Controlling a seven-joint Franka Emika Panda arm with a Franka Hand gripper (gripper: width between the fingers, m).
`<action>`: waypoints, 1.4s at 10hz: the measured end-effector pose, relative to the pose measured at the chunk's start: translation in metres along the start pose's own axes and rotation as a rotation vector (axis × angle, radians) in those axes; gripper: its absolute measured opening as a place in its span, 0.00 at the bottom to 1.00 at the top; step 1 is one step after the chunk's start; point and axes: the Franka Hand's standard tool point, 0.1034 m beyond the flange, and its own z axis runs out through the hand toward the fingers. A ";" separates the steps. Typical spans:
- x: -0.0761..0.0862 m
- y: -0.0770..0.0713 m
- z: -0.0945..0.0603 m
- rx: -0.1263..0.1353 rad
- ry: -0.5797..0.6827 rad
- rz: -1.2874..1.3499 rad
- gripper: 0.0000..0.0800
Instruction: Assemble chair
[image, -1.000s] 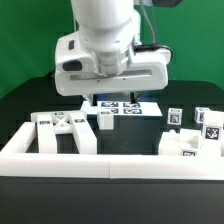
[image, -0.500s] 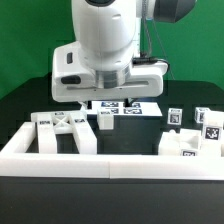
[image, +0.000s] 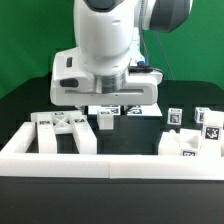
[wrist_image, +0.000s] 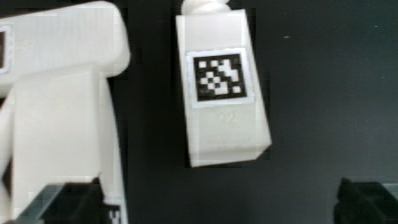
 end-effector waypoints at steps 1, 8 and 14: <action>0.000 -0.001 0.000 -0.001 0.001 -0.002 0.81; -0.008 -0.016 0.018 0.001 -0.036 -0.026 0.81; -0.008 -0.017 0.021 0.002 -0.041 -0.029 0.81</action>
Offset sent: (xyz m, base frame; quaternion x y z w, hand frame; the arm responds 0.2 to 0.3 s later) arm -0.0200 0.0113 0.0004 0.0278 -0.0164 -0.0076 0.9994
